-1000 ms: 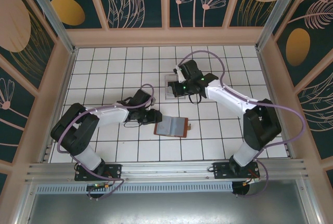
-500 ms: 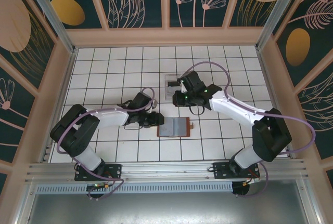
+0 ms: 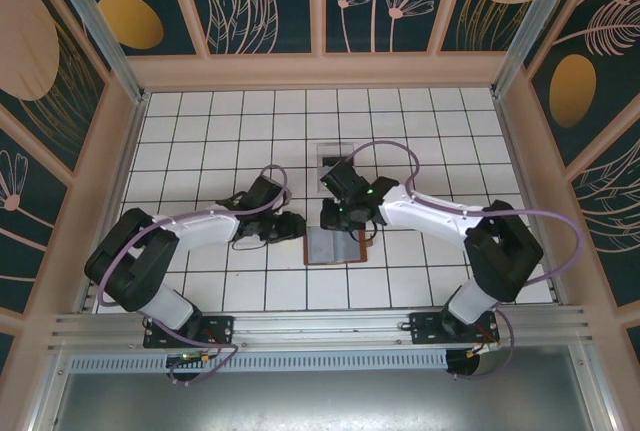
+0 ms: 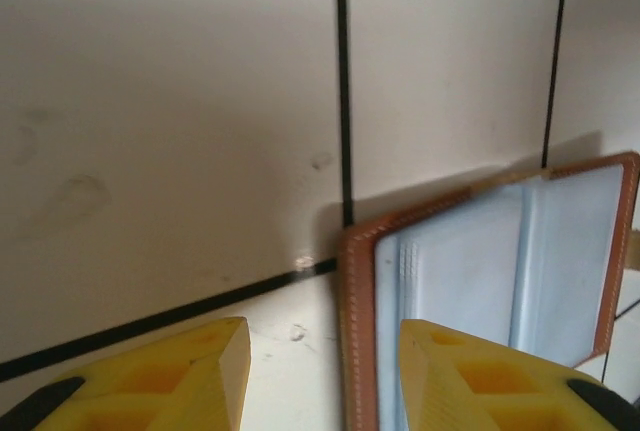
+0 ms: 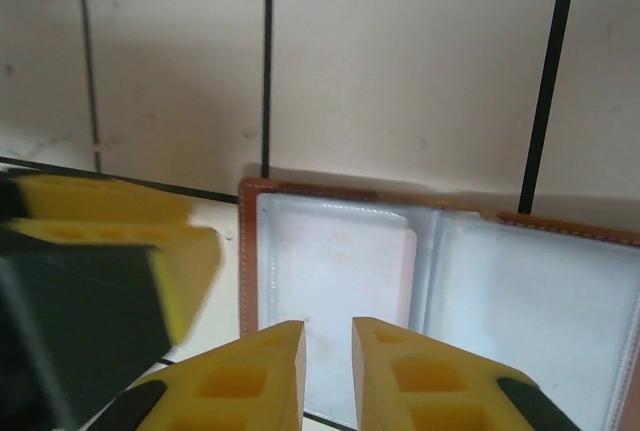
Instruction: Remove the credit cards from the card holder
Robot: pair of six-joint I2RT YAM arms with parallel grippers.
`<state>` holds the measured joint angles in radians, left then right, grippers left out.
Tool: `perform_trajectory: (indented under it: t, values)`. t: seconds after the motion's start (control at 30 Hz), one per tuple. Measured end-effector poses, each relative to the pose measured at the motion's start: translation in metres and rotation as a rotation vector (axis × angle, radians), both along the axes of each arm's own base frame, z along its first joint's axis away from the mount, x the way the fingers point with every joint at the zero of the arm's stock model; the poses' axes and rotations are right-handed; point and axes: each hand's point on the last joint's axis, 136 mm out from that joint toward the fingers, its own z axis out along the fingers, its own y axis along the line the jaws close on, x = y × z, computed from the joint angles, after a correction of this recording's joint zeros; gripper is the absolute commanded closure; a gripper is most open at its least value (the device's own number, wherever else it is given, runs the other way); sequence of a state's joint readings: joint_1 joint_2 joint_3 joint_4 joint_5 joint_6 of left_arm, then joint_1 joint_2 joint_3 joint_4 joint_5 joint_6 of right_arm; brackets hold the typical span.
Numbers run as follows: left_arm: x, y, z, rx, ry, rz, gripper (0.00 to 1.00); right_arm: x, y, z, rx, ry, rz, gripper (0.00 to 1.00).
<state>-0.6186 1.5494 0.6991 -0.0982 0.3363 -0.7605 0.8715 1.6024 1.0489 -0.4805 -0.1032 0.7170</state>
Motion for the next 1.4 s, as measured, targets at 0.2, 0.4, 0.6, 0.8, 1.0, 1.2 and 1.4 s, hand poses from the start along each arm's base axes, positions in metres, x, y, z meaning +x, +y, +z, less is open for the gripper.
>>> perform_trajectory:
  t: [0.2, 0.4, 0.6, 0.8, 1.0, 1.2, 1.4]
  values:
    - [0.014, 0.026, 0.003, 0.019, -0.031, 0.065, 0.56, -0.012, 0.016, -0.015, -0.046, 0.042, 0.008, 0.65]
    - [0.011, 0.047, -0.007, 0.049, -0.011, 0.091, 0.56, -0.014, 0.033, -0.026, -0.108, 0.052, 0.011, 0.60]
    - [0.010, 0.048, -0.008, 0.056, -0.017, 0.076, 0.56, -0.021, 0.033, -0.037, -0.183, 0.066, 0.005, 0.58]
    - [0.008, 0.049, -0.009, 0.054, -0.015, 0.072, 0.56, -0.024, 0.028, -0.040, -0.215, 0.076, -0.012, 0.55]
    - [0.003, 0.049, -0.009, 0.043, -0.012, 0.066, 0.56, -0.026, 0.025, -0.054, -0.246, 0.095, -0.012, 0.55]
    - [0.002, 0.049, -0.008, 0.041, -0.012, 0.066, 0.56, -0.026, 0.026, -0.054, -0.244, 0.096, -0.016, 0.62]
    - [0.001, 0.049, -0.008, 0.037, -0.011, 0.064, 0.56, -0.025, 0.026, -0.054, -0.240, 0.092, -0.026, 0.76]
